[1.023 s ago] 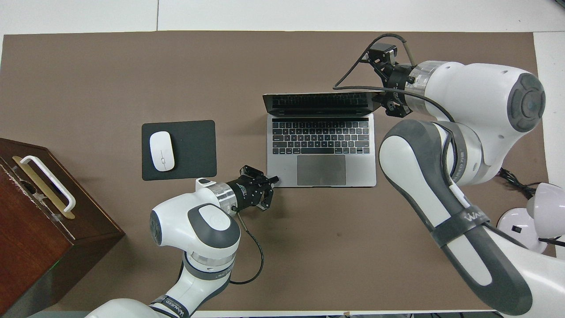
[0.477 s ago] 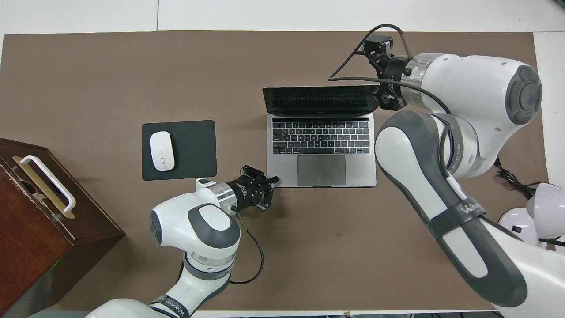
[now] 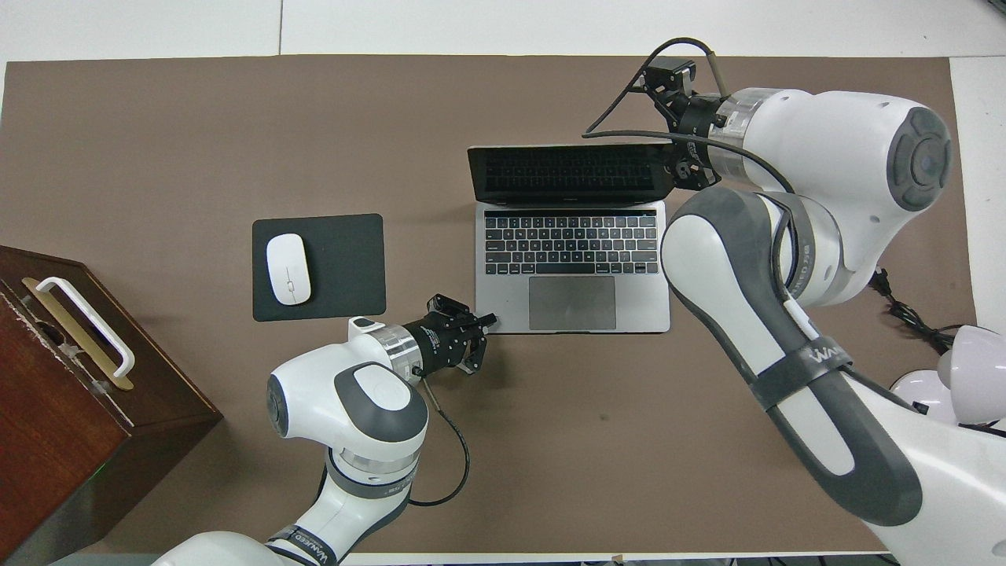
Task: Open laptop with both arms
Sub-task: 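Push the lid farther open with the right gripper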
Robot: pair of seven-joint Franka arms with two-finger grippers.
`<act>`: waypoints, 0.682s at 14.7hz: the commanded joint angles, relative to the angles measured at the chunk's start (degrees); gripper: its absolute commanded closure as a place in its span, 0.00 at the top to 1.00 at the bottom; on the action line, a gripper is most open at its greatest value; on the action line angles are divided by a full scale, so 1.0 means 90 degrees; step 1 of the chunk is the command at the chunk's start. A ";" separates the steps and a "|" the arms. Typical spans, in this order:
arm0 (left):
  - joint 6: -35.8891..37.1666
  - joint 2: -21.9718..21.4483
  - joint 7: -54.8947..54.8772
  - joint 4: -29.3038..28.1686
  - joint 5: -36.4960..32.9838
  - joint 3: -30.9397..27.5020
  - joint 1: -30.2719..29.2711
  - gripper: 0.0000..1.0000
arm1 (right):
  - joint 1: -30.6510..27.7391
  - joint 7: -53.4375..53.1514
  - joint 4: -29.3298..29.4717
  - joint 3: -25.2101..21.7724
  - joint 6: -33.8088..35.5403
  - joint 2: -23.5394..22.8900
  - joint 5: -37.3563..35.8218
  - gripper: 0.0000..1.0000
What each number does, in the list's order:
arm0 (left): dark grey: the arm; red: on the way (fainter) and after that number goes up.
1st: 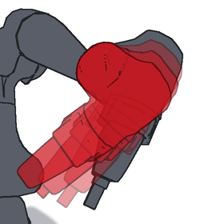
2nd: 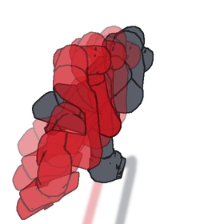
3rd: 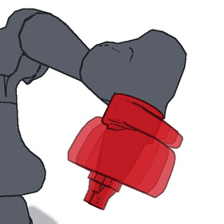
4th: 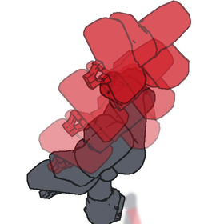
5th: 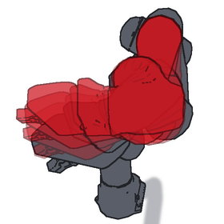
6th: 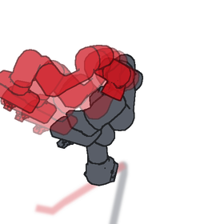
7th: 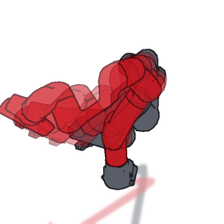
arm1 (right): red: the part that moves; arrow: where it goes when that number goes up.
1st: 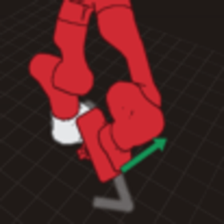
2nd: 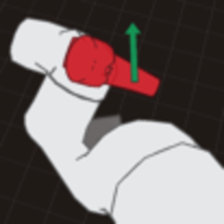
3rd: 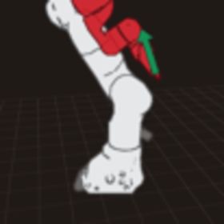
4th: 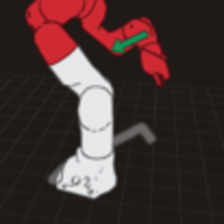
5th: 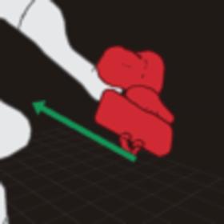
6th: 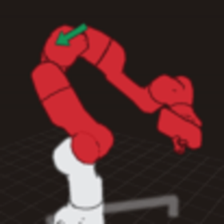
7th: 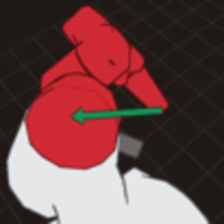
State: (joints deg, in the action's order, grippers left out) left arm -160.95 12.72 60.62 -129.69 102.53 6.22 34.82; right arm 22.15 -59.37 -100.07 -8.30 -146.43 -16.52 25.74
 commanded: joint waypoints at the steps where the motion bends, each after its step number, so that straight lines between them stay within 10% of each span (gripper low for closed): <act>1: -0.0105 0.0354 -0.0144 0.0132 0.0170 -0.0047 0.0183 0.00 | -0.0010 0.0200 0.0230 -0.0035 0.0029 -0.0137 0.0235 1.00; 10: -0.0105 0.0354 -0.0135 0.0152 0.0082 -0.0056 0.0164 0.00 | 0.0068 -0.0990 0.0699 0.0033 0.1141 0.0379 0.0480 1.00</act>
State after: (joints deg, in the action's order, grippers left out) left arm -160.98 12.72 60.59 -129.68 102.53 6.21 34.84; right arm 22.93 -66.42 -94.06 -8.09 -138.74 -15.13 28.44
